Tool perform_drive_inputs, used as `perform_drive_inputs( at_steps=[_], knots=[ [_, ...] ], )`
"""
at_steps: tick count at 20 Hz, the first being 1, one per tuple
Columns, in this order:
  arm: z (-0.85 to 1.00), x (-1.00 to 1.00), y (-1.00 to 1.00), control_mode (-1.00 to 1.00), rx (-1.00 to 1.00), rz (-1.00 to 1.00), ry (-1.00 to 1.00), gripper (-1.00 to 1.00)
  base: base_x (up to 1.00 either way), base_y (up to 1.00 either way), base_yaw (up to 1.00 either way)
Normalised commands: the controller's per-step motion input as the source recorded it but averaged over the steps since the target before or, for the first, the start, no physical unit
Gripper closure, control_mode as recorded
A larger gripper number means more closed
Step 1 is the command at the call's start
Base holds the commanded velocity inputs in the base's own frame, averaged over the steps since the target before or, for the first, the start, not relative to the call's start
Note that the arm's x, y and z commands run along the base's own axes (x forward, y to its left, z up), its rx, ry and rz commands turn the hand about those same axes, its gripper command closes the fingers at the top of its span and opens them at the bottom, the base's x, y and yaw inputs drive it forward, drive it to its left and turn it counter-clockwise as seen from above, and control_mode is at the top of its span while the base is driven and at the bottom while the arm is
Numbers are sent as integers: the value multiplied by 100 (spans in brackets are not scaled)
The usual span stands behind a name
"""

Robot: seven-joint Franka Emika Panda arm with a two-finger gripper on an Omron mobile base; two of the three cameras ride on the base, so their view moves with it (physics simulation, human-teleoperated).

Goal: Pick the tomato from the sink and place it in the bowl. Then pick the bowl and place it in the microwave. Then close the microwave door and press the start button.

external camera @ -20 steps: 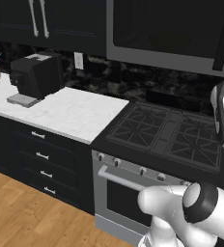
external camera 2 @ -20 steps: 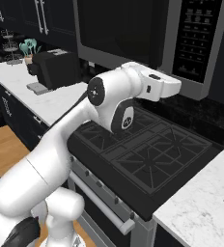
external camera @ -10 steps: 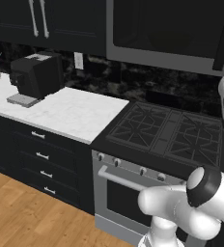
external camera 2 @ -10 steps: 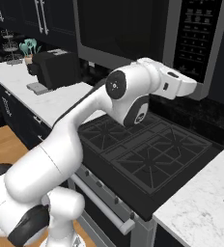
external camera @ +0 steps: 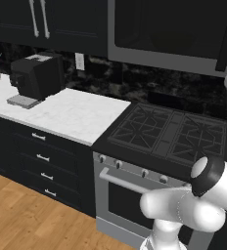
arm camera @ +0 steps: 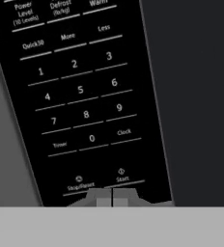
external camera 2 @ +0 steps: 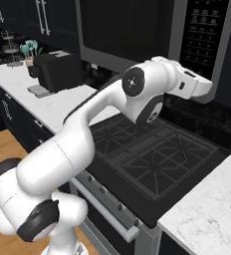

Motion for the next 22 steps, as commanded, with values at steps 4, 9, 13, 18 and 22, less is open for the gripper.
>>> perform_drive_inputs(
  at_steps=[4,9,13,18,22],
  knots=[
    [0,10,-18,-100,1,0,0,100,0,0,0],
    [-3,8,-10,-100,0,1,0,100,0,0,0],
    [-12,18,-3,-100,0,0,3,100,0,0,0],
    [-3,27,-21,-100,2,0,2,100,0,0,0],
    [-1,19,-31,-100,4,2,0,100,0,0,0]
  ],
)
